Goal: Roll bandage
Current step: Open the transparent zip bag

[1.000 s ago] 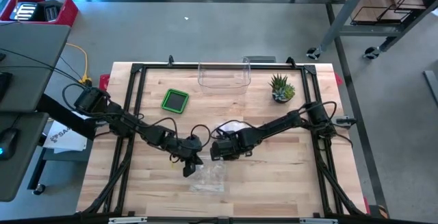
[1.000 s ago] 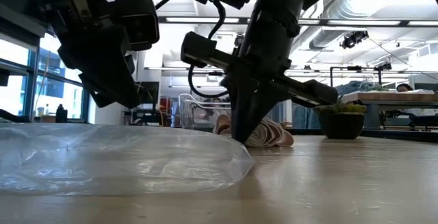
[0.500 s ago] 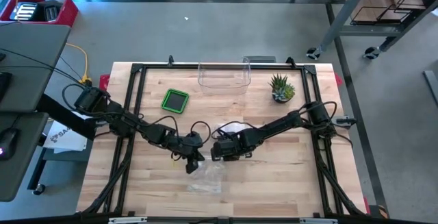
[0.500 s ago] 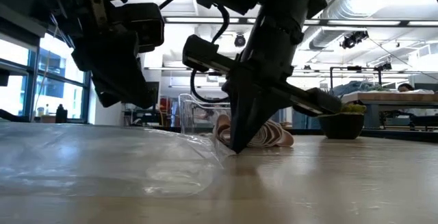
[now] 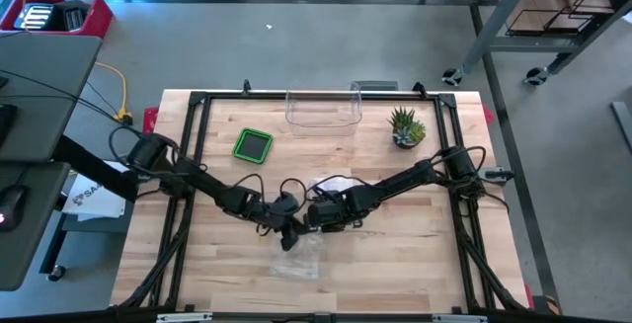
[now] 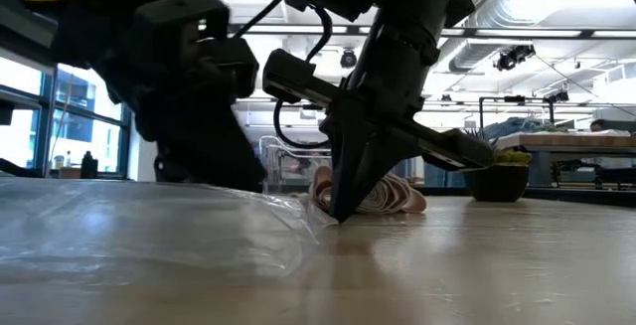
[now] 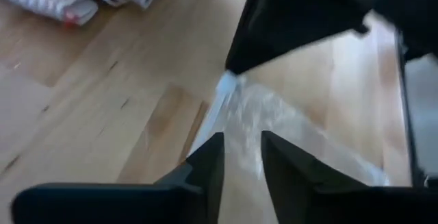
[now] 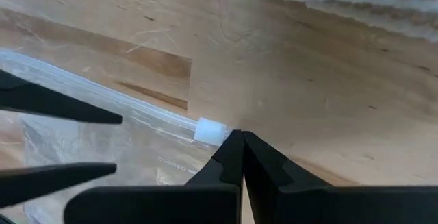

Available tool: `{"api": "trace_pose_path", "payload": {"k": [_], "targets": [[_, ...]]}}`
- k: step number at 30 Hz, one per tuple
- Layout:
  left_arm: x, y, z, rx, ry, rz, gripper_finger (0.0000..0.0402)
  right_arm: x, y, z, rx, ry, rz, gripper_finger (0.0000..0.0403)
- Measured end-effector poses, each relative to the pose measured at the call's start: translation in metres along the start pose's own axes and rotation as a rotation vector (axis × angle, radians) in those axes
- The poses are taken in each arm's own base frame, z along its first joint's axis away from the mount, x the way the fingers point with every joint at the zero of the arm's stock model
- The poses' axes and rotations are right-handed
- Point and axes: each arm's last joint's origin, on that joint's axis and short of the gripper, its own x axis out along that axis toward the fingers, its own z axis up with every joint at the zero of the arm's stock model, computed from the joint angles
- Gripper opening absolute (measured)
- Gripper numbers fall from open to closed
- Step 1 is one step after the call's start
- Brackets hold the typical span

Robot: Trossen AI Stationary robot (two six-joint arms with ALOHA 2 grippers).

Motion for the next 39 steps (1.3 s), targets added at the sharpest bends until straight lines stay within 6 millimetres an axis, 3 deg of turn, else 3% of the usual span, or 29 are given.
{"api": "trace_pose_path", "payload": {"k": [4, 12, 14, 19, 39], "targets": [[0.004, -0.002, 0.002, 0.001, -0.049, -0.036, 0.0117, 0.000, 0.000, 0.000, -0.001, 0.001, 0.005, 0.0000], [0.005, -0.004, 0.003, 0.408, -0.068, -0.051, 0.0120, 0.001, 0.001, 0.000, -0.017, 0.004, 0.018, 0.0000], [0.005, -0.004, 0.003, 0.412, -0.068, -0.049, 0.0102, 0.001, 0.002, -0.001, -0.017, 0.009, 0.020, 0.0000], [0.009, 0.002, 0.007, 0.344, -0.099, -0.019, 0.0012, 0.001, 0.002, -0.001, -0.017, 0.017, 0.026, 0.0000], [0.036, 0.005, 0.001, 0.224, -0.135, -0.056, 0.0001, 0.001, 0.000, -0.002, -0.028, 0.050, -0.002, 0.0000]]}}
